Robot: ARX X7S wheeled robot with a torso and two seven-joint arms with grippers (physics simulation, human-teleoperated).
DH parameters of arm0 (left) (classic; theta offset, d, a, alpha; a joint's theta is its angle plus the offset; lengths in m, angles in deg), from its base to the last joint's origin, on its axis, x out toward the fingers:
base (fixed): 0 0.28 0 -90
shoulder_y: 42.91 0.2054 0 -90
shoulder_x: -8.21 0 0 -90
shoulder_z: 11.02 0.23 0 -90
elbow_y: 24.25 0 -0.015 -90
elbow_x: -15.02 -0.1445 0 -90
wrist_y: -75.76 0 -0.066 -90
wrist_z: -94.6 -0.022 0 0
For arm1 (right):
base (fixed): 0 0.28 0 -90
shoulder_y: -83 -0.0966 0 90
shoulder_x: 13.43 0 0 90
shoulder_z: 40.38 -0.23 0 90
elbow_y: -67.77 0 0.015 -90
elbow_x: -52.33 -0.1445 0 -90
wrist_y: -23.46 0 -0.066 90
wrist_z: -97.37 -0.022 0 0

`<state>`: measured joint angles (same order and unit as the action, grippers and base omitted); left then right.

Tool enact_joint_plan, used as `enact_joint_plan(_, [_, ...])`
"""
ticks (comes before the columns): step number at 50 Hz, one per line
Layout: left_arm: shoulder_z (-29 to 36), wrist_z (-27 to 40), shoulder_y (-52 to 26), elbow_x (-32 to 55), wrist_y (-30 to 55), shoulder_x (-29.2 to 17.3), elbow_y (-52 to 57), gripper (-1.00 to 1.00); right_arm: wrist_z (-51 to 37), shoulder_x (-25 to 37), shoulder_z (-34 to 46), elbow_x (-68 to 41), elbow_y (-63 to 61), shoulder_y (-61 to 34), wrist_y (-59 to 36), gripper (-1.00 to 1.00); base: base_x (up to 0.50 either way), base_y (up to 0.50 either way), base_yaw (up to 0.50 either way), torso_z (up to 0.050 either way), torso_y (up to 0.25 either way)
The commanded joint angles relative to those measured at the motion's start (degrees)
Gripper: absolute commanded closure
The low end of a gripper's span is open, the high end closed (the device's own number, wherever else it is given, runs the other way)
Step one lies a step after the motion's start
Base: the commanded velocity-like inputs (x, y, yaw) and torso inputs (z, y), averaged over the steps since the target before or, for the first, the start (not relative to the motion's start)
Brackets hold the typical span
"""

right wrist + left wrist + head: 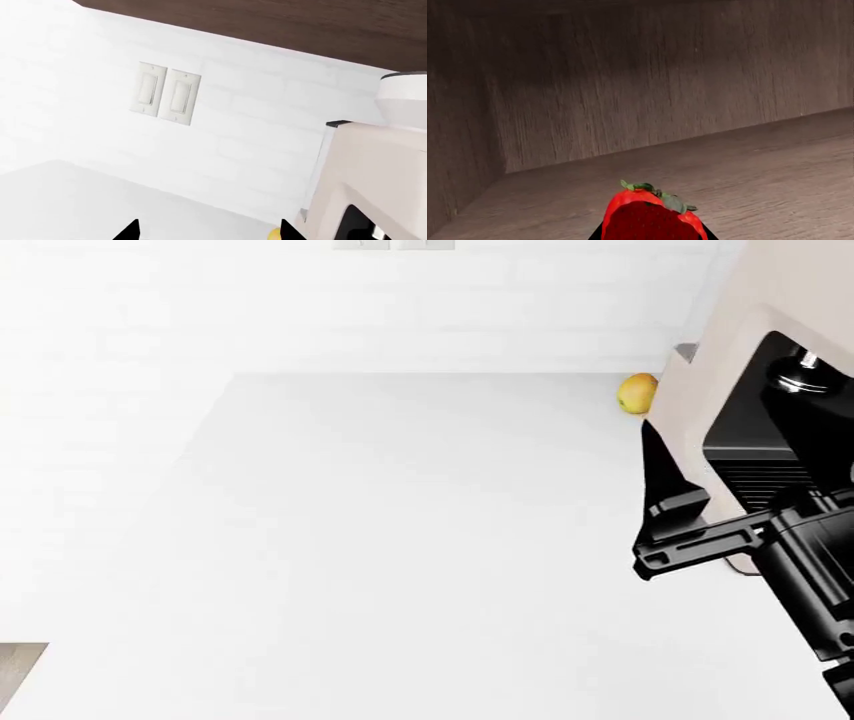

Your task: Pick the strawberry from the counter and place it in the cabinet.

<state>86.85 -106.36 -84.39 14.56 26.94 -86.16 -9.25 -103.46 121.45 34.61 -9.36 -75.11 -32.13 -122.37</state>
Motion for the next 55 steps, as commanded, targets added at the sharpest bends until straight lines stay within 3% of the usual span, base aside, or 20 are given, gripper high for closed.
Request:
enact_joint_plan(1, [0.16, 0.08, 0.34, 0.54, -0.01, 0.17, 0.01, 1.00, 0.19, -0.05, 0.89, 0.84, 0.45, 0.08, 0.55, -1.00, 0.00, 0.00, 0.00, 0.000, 0.000])
enact_joint_plan(27, [0.22, 0.65, -1.27, 0.43, -0.12, 1.14, 0.01, 1.00, -0.25, 0.50, 0.02, 0.34, 0.10, 1.62, 1.61, -1.00, 0.00, 0.00, 0.00, 0.000, 0.000])
enact_joint_plan(53, [1.19, 2.46, -1.47, 0.45, -2.63, 2.87, 0.01, 1.00, 3.14, -0.70, 3.23, 8.61, 2.25, 5.30, 6.20, -1.00, 0.00, 0.00, 0.00, 0.000, 0.000])
enact_joint_plan(55, [3.70, 1.62, -2.18, 0.36, -2.55, 2.97, 0.01, 1.00, 3.55, -0.52, 3.55, 9.20, 2.25, 5.40, 6.56, -1.00, 0.11, 0.00, 0.00, 0.000, 0.000])
